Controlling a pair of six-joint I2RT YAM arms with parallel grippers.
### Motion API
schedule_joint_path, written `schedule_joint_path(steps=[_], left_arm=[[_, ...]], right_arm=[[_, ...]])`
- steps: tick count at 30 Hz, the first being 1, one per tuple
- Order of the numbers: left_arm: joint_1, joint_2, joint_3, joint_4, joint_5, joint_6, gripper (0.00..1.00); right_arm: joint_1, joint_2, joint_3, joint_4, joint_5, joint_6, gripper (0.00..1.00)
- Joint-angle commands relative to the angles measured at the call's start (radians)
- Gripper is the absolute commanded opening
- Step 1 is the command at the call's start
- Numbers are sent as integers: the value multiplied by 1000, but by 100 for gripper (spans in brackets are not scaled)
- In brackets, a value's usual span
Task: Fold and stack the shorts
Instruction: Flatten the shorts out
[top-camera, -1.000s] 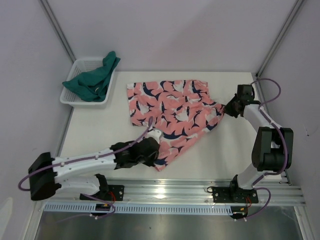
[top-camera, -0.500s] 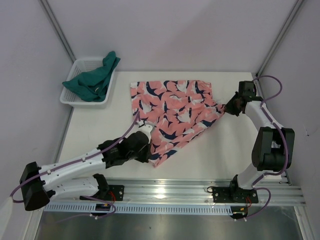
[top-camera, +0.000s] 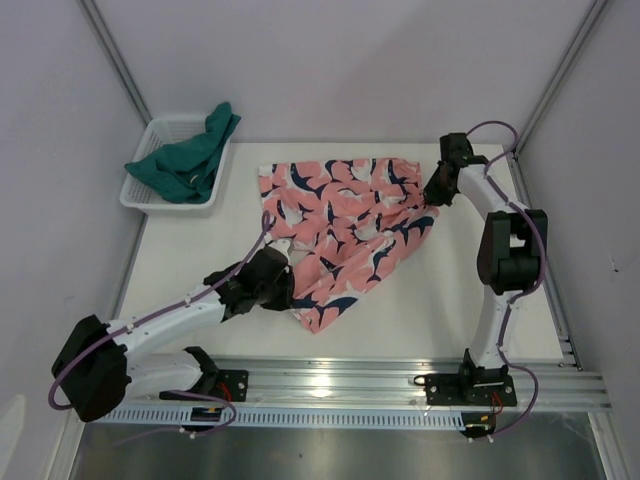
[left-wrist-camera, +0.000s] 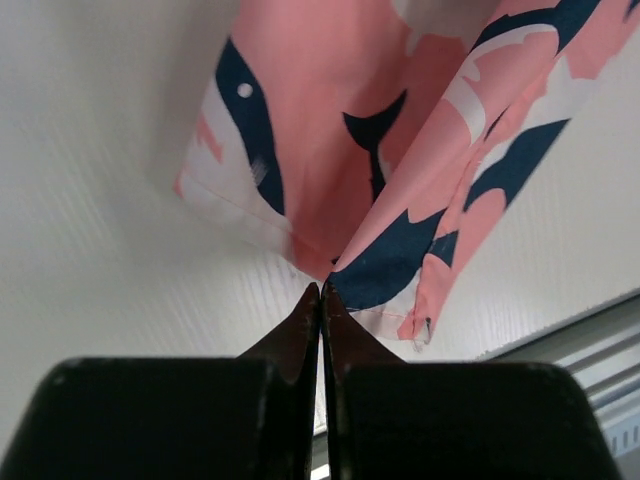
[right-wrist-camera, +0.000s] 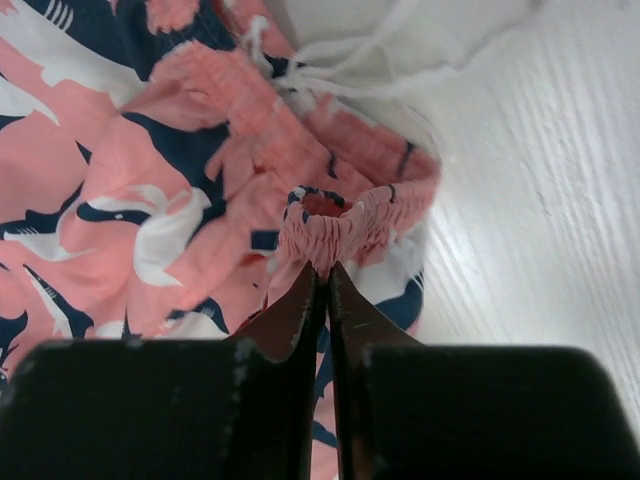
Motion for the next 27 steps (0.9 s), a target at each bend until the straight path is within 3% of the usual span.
schedule_joint_path(steps=[1, 4, 7, 8, 10, 11, 13, 22, 27], left_arm=[[55, 51, -31, 61, 63, 32, 0], [69, 104, -41, 107, 71, 34, 3], [69, 113, -33, 117, 62, 31, 21], [69, 105, -30, 112, 46, 28, 32], [69, 52, -22, 98, 31, 23, 50], [69, 34, -13, 88, 11, 22, 55], [69, -5, 8, 46, -20, 20, 61], [44, -91, 62, -17, -37, 46, 63], [24, -91, 45, -14, -43, 46, 63]], right_arm=[[27, 108, 148, -57, 107, -40, 10], [44, 168, 221, -80, 91, -40, 18], [14, 139, 184, -10, -8, -31, 22], [-2, 127, 178, 7, -25, -29, 25], [-13, 95, 170, 16, -62, -31, 40], [-21, 84, 167, 24, -74, -32, 47], [-27, 44, 138, 38, -84, -31, 48], [-58, -24, -3, 139, -142, 1, 45], [-64, -65, -83, 208, -166, 27, 48]])
